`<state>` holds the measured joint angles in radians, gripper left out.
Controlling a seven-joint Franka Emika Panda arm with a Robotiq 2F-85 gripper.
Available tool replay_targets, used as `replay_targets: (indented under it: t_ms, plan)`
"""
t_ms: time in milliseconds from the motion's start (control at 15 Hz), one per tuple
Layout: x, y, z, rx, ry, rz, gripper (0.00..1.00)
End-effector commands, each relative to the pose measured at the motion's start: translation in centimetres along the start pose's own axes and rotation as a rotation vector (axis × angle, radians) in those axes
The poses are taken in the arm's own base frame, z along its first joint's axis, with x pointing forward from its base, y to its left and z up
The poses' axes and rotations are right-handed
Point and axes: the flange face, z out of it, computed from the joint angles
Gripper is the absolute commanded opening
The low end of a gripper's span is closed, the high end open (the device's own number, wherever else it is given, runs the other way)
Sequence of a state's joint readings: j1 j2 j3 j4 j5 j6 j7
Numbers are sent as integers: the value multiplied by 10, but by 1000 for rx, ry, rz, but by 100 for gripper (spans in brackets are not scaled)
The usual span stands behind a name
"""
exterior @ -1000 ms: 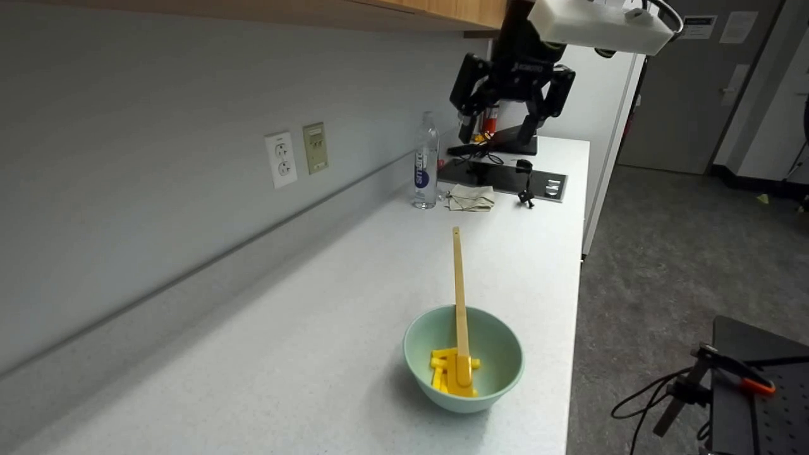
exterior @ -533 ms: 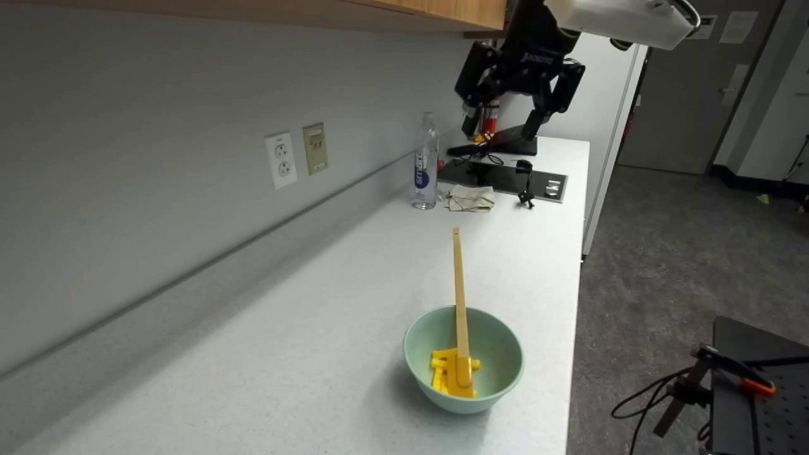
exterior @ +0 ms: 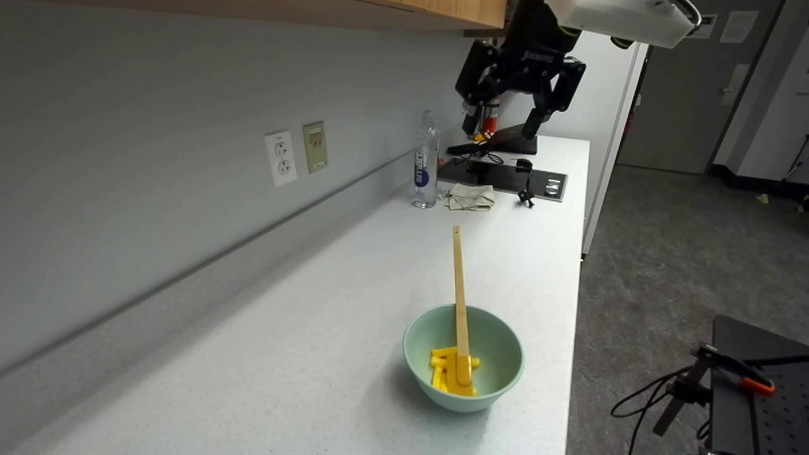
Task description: Stir the contents of the blue bowl
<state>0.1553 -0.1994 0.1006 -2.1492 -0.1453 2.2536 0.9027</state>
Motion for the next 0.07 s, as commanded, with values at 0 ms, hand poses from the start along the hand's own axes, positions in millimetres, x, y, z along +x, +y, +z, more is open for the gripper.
replay_targets:
  t_ms: [0]
  plan:
    - [0,0,0,0,-1,0,100]
